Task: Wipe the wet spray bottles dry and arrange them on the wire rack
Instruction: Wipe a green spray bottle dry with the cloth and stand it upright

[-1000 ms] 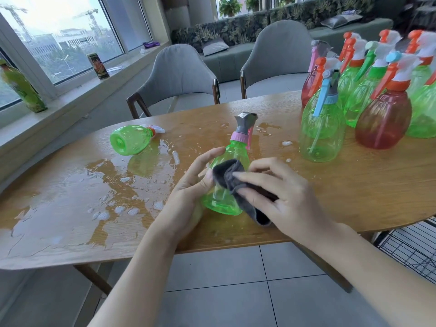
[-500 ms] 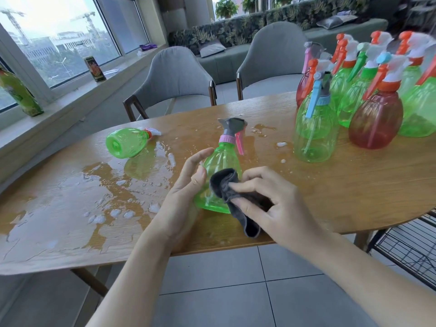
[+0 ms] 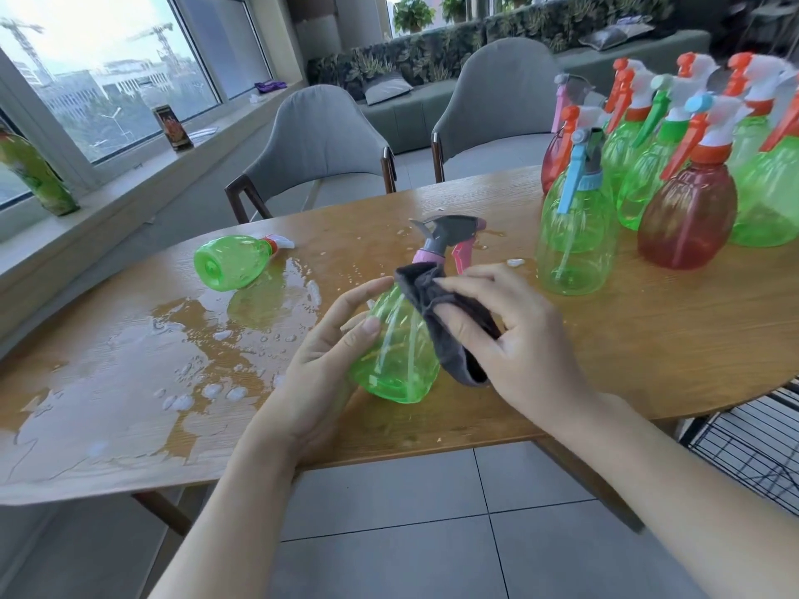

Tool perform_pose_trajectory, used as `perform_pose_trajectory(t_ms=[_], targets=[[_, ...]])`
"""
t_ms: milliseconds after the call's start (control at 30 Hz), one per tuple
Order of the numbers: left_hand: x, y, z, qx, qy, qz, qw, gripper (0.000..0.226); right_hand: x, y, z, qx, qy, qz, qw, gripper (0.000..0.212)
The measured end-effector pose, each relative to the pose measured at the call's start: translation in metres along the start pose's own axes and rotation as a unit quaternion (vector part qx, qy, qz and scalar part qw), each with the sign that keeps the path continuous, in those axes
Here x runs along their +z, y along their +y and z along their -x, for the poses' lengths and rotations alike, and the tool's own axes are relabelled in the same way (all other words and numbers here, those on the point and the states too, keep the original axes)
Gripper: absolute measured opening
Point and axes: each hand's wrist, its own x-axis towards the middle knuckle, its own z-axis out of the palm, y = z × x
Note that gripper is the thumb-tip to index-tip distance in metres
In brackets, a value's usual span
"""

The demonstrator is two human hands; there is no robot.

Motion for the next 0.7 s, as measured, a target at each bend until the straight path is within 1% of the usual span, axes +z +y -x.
perform_pose_trajectory(t_ms=[67, 133, 267, 367, 433, 567, 633, 700], targets=[[-0.002, 0.002, 0.0, 0.006, -0.004, -0.001, 1.0, 0.041, 0.0, 0.005, -0.002, 0.043, 0.01, -0.024, 0.999, 0.024], [-0.003, 0.002, -0.001, 0.011, 0.003, -0.013, 1.0, 0.043, 0.002, 0.005, 0.003, 0.04, 0.001, -0.022, 0.999, 0.024], [-0.004, 0.0, -0.001, 0.034, 0.044, -0.081, 0.995, 0.049, 0.008, -0.002, 0.02, -0.04, -0.057, -0.015, 0.997, 0.02], [0.0, 0.002, -0.003, 0.039, 0.077, -0.159, 0.983, 0.054, 0.01, -0.008, 0.028, -0.102, -0.122, -0.001, 0.987, 0.017], [0.003, 0.004, -0.003, 0.043, 0.09, -0.176, 0.979, 0.054, 0.011, -0.011, 0.032, -0.142, -0.149, 0.024, 0.978, 0.017], [0.011, 0.008, 0.0, 0.02, 0.086, -0.159, 0.983, 0.052, 0.007, -0.009, 0.027, -0.184, -0.153, 0.054, 0.969, 0.02], [0.011, 0.008, 0.002, 0.012, 0.092, -0.139, 0.986, 0.051, 0.006, -0.007, 0.024, -0.181, -0.137, 0.053, 0.972, 0.02], [0.004, 0.002, 0.001, 0.025, 0.086, -0.122, 0.988, 0.049, 0.006, -0.006, 0.02, -0.157, -0.104, 0.042, 0.981, 0.021]])
